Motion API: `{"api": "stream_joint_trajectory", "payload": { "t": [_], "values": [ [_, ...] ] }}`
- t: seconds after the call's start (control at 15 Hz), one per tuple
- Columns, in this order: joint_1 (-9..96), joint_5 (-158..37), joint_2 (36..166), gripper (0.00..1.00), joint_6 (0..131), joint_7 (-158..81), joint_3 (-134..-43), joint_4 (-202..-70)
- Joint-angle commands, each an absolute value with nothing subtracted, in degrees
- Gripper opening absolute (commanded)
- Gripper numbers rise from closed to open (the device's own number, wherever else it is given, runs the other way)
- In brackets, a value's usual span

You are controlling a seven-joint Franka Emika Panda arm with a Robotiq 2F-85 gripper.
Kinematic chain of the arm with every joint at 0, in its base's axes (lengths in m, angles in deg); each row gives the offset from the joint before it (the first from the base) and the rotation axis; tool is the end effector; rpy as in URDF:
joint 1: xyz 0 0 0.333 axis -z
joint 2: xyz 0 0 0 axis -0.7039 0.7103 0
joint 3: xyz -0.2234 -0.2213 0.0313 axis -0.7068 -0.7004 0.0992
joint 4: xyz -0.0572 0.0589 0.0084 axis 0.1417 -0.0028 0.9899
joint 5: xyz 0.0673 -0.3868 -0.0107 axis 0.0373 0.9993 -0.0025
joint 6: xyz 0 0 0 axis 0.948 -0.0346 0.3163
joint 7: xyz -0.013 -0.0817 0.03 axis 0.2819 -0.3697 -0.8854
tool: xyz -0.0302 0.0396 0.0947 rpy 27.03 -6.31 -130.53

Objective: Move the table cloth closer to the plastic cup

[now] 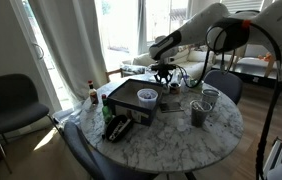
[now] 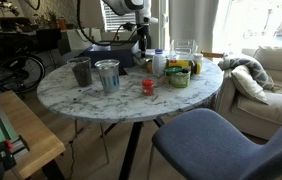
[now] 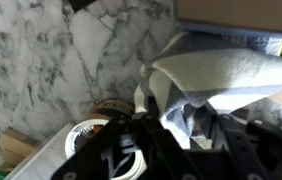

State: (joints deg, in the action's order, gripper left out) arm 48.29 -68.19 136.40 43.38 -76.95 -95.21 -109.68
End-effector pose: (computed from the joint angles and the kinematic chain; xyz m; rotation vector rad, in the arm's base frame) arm 0.7408 -0.1440 0.2440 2.6813 -1.4349 -0.0994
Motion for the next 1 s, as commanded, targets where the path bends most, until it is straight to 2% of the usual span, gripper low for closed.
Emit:
{"api": "stream_joint_trajectory", "payload": {
  "t": [0.0,0.13,0.47,0.93],
  "values": [
    [49.2,-68.7,138.9,0.12,36.2,-79.4,-94.4,-103.9],
    [49.2,-68.8,138.1,0.0,33.1,-80.3,-94.3,-103.0],
    [50.2,-70.2,134.0,0.02,31.2,-78.9,-93.0,-102.8],
    [51.2,-73.2,121.7,0.02,34.4,-76.4,-93.6,-108.5]
  ]
}}
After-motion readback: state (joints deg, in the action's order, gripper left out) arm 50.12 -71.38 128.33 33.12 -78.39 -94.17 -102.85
